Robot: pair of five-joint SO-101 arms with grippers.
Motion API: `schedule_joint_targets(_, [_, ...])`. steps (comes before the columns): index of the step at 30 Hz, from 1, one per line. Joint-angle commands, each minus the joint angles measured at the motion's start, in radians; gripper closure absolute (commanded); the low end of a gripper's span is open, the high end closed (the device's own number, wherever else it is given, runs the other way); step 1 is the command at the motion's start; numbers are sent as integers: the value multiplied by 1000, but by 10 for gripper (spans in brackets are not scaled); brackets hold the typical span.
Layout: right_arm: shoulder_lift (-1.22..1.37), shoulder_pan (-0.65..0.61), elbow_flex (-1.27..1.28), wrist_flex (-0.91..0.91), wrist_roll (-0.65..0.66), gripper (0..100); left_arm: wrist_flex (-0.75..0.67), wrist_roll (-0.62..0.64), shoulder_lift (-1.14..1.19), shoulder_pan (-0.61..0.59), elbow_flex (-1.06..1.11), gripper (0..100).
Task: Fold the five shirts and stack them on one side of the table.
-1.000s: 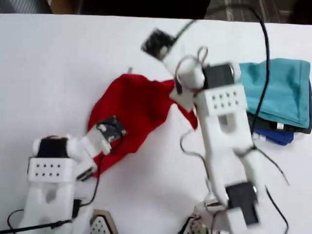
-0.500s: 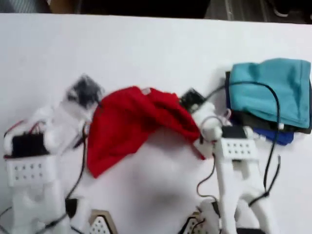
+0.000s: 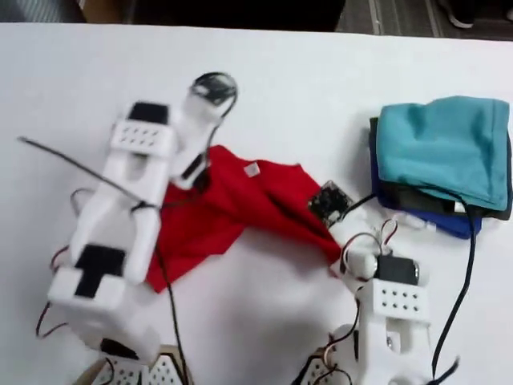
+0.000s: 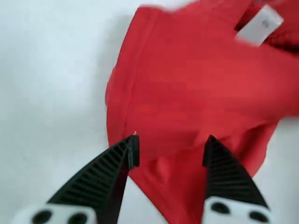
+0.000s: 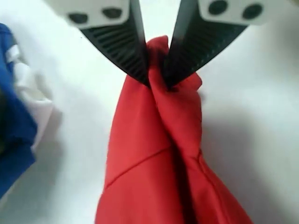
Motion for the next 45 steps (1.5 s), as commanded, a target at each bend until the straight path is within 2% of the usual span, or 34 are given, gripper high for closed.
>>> schedule_joint_targets(1, [-42, 12, 32, -8, 9, 978, 46, 11, 100, 38, -203, 755])
schedule_joint_targets(5, [-45, 12, 46, -8, 9, 978, 54, 5, 269, 35, -274, 755])
schedule_joint_targets(9, [-45, 13, 46, -8, 9, 978, 133, 3, 376, 41, -340, 769])
schedule_joint_targets(14, [-44, 15, 49, -41, 9, 978, 245, 3, 371, 29, -438, 986])
schedule_joint_targets(15, [-44, 16, 55, -65, 9, 978, 282, 3, 362, 29, -449, 963])
schedule_joint_targets(18, [-36, 15, 66, -145, 2, 978, 368, 2, 318, 25, -441, 976])
schedule_joint_targets(20, [-36, 15, 64, -183, 2, 978, 373, -25, 267, 23, -369, 975])
schedule_joint_targets(26, [-35, 15, 60, -202, 2, 978, 368, -180, -12, 23, 76, 975])
schedule_joint_targets(29, [-35, 15, 60, -228, -2, 978, 359, -239, -175, -23, 303, 975])
schedule_joint_targets(33, [-35, 8, 63, -272, -103, 978, 348, -345, -390, -115, 506, 974])
schedule_joint_targets(38, [-35, 1, 68, -294, -173, 978, 354, -439, -577, -224, 568, 957])
schedule_joint_targets(42, [-35, -58, 114, -298, -186, 978, 348, -479, -641, -282, 559, 829])
schedule_joint_targets(45, [-35, -97, 190, -351, -224, 978, 327, -463, -637, -282, 498, 736])
